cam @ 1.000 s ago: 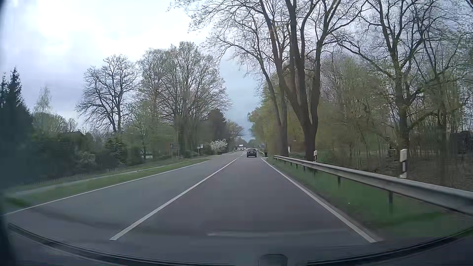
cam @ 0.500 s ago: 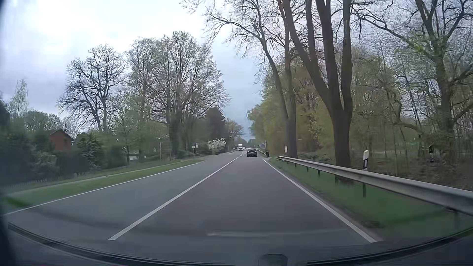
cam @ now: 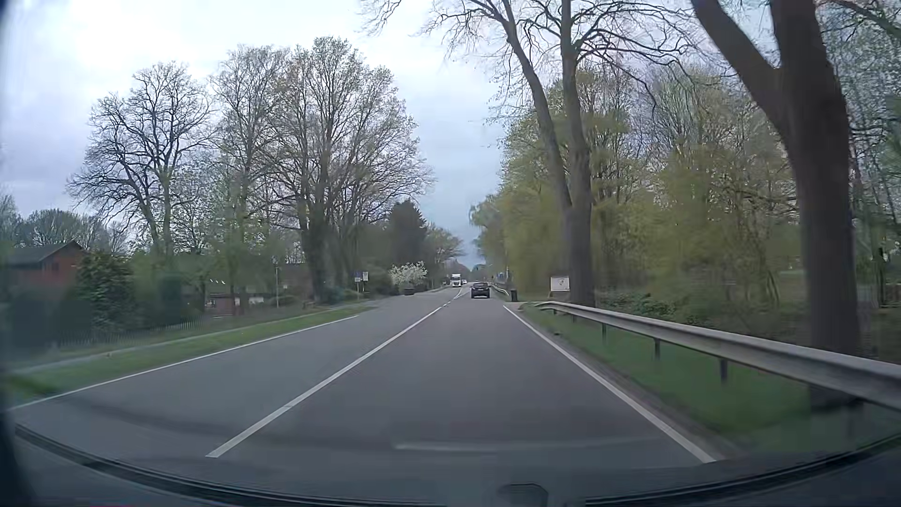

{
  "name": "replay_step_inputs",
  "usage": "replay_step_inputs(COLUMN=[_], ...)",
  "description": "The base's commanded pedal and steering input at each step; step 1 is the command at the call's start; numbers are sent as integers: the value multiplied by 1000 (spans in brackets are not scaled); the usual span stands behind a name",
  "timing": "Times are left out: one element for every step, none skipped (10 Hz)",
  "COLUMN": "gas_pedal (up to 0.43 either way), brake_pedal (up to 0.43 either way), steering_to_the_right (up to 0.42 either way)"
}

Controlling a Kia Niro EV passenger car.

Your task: Follow the waypoints while adhering to traffic rules and regulations

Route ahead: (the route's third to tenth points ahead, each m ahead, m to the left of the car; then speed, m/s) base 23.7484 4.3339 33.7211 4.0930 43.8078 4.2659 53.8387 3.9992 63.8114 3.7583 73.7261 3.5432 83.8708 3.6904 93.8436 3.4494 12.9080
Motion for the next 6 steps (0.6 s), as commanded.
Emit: replay_step_inputs(gas_pedal=[157,150,150,150,150,150], brake_pedal=[0,0,0,0,0,0], steering_to_the_right=[-1,-1,-1,-1,-1,-1])
